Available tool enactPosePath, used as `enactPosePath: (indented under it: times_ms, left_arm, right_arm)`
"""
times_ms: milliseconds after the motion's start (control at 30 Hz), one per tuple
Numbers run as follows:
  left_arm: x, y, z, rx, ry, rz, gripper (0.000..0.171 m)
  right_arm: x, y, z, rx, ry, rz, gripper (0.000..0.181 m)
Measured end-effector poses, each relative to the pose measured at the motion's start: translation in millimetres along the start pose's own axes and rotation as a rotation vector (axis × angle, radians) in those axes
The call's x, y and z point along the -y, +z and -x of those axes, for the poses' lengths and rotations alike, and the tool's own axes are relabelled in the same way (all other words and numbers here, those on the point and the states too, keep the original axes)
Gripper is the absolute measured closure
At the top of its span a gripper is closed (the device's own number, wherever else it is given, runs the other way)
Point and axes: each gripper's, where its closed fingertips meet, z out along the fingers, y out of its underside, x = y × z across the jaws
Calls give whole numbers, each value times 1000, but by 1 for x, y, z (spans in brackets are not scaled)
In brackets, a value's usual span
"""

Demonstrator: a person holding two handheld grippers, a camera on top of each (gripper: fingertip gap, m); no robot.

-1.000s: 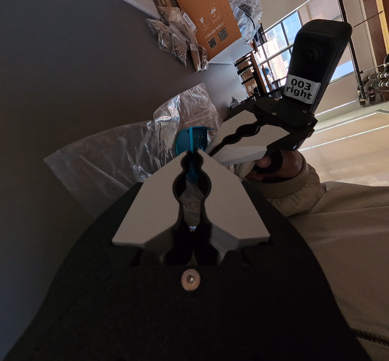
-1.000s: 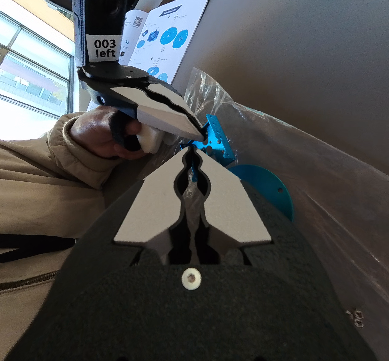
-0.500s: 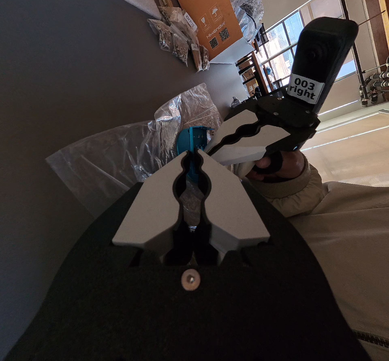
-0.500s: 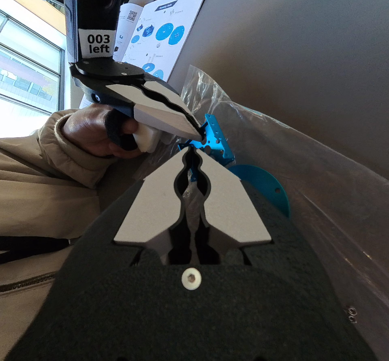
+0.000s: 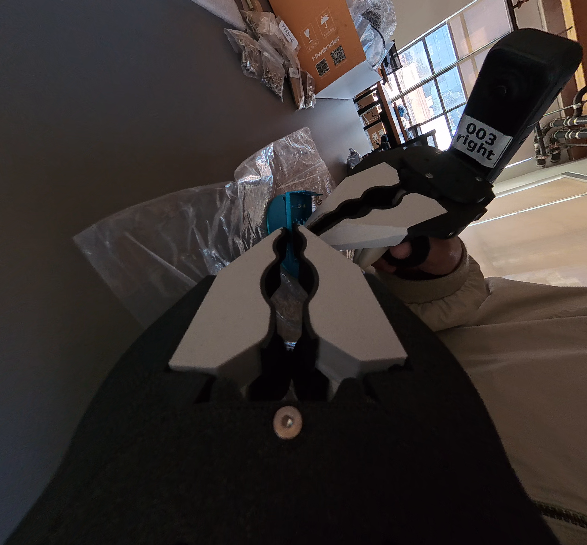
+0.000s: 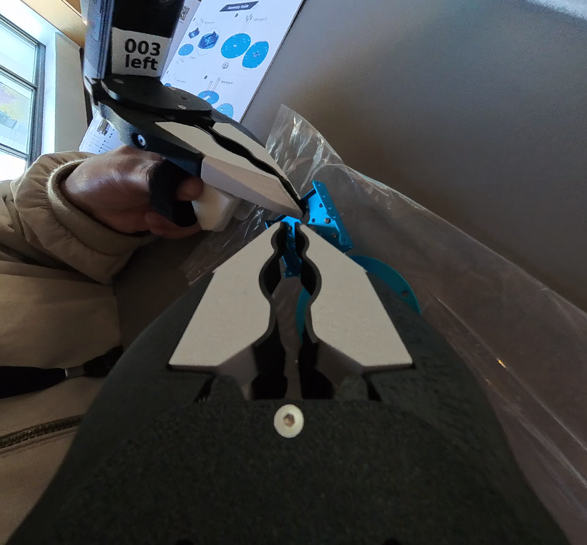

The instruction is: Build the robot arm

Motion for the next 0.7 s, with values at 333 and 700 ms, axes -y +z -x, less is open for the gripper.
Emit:
enactPosePath:
  times_ms: [333,700]
  left_arm:
    - [1,-1,-1,-13,-12,-2,170]
    - [-1,0,-3,-28,-18,7,170]
  right_arm:
    - [5,-36,20,104,-233,-72,174]
    - [-83,-55,5,-68,-449,63,168]
